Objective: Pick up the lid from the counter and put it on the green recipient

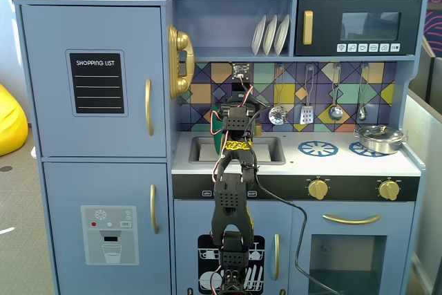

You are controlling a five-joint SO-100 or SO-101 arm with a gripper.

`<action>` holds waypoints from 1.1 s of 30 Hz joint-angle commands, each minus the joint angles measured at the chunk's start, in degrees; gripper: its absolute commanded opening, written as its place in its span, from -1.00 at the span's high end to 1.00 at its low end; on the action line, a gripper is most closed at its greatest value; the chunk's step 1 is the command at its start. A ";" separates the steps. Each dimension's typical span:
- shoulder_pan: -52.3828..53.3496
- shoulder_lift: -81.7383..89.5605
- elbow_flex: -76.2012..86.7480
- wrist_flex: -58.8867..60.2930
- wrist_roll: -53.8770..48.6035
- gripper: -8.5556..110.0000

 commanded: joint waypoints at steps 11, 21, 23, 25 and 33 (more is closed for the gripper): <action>-2.46 37.09 23.73 17.84 -0.70 0.08; -4.48 61.00 76.38 17.23 -12.22 0.72; -4.57 62.67 83.94 14.24 -9.76 0.83; -4.22 64.42 89.65 14.15 -6.24 0.84; -4.92 74.27 99.93 32.52 4.92 0.82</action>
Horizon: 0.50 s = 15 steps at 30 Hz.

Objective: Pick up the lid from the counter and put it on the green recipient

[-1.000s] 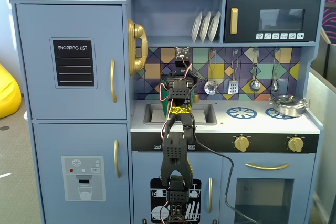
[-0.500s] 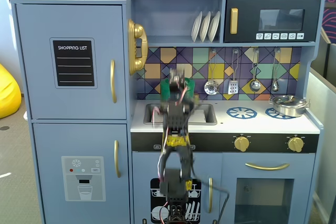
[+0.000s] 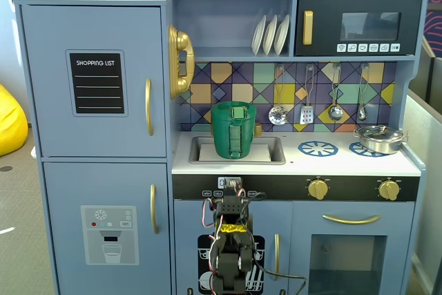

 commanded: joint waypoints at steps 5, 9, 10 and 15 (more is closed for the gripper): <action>-2.46 3.34 3.08 18.19 6.77 0.81; -3.16 3.34 3.08 22.68 10.55 0.81; -3.52 3.34 3.16 24.08 10.46 0.81; -1.67 3.43 3.16 24.70 9.93 0.81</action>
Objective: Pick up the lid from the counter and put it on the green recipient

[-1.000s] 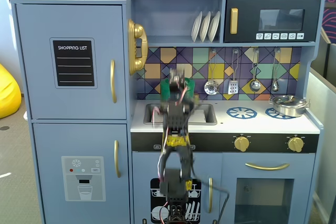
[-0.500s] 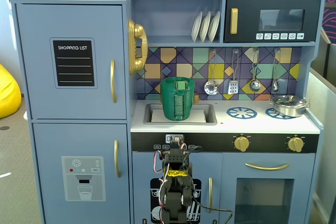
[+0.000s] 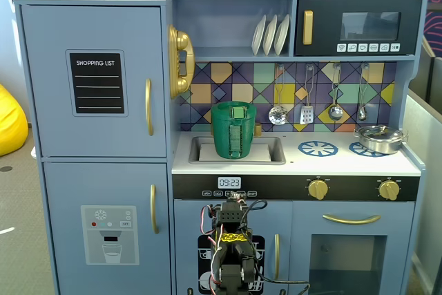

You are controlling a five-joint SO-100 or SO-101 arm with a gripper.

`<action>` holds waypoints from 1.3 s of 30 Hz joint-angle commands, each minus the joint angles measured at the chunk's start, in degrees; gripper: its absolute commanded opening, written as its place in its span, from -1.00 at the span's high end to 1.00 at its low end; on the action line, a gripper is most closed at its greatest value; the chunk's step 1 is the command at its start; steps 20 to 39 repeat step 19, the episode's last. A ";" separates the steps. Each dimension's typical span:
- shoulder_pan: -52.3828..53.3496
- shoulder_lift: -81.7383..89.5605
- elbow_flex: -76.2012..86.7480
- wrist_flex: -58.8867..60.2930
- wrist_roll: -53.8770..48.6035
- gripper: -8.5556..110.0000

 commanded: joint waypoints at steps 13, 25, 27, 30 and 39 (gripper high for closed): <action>1.76 -0.35 -0.18 10.90 -2.11 0.80; 1.76 -0.35 -0.18 10.90 -2.11 0.80; 1.76 -0.35 -0.18 10.90 -2.11 0.80; 1.76 -0.35 -0.18 10.90 -2.11 0.80; 1.76 -0.35 -0.18 10.90 -2.11 0.80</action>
